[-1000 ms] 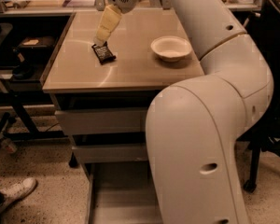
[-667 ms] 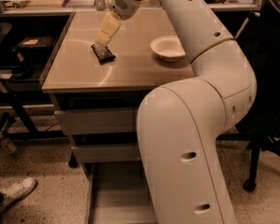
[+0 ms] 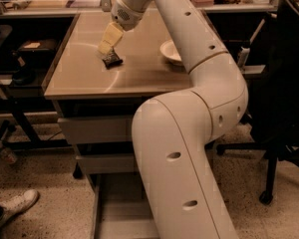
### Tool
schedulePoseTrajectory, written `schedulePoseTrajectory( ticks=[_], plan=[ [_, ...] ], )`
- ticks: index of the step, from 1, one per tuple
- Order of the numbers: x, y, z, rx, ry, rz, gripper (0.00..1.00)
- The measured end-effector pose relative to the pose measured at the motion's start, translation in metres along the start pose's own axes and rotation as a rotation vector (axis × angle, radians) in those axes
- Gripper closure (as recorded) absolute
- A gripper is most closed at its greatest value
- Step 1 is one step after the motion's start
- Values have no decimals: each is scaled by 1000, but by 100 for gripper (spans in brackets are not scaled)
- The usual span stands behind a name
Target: Place rxbar chocolate into bottom drawer
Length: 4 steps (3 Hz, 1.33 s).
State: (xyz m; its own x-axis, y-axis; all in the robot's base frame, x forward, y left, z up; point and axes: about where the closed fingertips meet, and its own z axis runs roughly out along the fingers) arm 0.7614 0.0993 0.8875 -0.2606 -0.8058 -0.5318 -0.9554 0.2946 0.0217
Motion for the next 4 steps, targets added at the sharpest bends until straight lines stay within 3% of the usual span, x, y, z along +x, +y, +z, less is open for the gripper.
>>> schedulePoseTrajectory(
  ticks=[2, 4],
  plan=[
    [-10, -6, 44, 13, 62, 8, 0],
    [3, -13, 74, -4, 94, 47, 0]
  ],
)
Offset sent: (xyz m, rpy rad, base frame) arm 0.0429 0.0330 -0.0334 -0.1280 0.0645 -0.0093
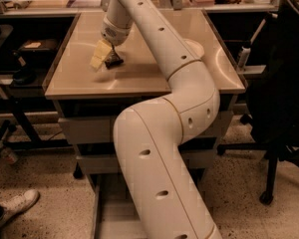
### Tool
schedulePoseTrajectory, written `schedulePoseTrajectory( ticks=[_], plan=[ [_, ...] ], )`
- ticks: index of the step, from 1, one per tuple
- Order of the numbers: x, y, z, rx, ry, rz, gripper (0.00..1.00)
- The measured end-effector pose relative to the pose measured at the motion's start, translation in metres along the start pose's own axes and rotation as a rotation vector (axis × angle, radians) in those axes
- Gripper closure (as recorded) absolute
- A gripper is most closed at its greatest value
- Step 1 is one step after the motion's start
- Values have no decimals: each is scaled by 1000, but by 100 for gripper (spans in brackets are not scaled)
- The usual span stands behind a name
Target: Place rxbar chocolate into bottom drawer
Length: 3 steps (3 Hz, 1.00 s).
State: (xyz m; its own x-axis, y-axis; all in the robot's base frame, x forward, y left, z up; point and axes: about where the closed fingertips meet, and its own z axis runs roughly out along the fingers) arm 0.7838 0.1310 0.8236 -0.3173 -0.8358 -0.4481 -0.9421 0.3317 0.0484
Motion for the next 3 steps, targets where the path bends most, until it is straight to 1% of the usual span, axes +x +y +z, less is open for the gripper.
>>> schedulePoseTrajectory(
  ticks=[1, 2, 3],
  plan=[
    [2, -2, 7, -10, -2, 5, 0],
    [2, 0, 14, -34, -15, -4, 19],
    [-3, -3, 19, -24, -29, -3, 42]
  ],
)
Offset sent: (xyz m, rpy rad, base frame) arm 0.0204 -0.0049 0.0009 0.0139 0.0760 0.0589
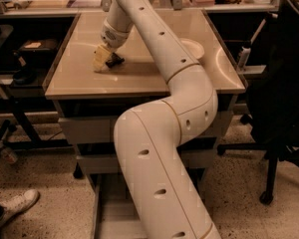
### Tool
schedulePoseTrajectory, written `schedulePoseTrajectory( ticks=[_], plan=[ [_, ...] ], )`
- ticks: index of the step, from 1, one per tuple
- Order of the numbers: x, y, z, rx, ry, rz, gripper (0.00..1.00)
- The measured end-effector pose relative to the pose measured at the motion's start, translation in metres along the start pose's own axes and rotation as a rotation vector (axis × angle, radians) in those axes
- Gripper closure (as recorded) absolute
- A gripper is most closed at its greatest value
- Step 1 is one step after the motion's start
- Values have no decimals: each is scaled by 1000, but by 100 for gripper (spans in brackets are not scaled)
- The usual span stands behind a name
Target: Place rxbar chocolate into bottom drawer
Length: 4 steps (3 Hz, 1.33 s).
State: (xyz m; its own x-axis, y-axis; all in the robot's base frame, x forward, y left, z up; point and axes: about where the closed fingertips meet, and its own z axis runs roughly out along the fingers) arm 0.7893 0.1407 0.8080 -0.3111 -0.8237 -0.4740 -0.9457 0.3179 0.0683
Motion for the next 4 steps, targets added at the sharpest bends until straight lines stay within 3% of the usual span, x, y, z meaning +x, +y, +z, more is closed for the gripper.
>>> schedulePoseTrajectory(
  ticks=[2, 3, 4],
  plan=[
    [-4, 3, -7, 2, -3, 0, 88],
    [-8, 1, -4, 9, -15, 0, 100],
    [-8, 1, -4, 9, -15, 0, 100]
  ],
)
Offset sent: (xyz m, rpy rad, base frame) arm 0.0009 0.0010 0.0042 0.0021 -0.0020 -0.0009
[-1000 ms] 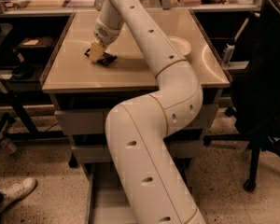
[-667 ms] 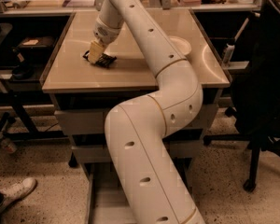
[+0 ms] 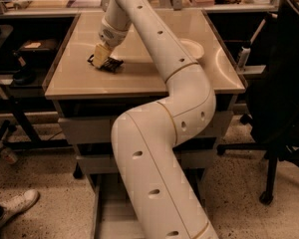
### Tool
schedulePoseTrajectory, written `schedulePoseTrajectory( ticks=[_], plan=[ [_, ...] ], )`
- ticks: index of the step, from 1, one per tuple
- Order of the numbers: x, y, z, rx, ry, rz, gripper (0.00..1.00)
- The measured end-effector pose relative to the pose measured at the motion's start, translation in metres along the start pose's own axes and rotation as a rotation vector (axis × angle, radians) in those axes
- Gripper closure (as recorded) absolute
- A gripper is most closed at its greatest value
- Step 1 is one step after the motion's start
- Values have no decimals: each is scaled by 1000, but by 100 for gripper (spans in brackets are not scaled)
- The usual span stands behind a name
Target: Place rxbar chocolate into bottom drawer
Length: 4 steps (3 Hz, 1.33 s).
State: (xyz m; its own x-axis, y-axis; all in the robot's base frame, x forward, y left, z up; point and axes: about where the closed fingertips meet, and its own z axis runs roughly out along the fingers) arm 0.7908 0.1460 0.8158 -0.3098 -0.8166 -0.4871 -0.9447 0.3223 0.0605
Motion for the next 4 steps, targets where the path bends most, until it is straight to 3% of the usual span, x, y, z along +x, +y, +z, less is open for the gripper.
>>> schedulePoseTrajectory(
  ticks=[1, 3, 4],
  plan=[
    [-8, -5, -14, 26, -44, -14, 100],
    [-4, -13, -58, 66, -109, 20, 100],
    [6, -9, -70, 39, -138, 35, 100]
  ],
)
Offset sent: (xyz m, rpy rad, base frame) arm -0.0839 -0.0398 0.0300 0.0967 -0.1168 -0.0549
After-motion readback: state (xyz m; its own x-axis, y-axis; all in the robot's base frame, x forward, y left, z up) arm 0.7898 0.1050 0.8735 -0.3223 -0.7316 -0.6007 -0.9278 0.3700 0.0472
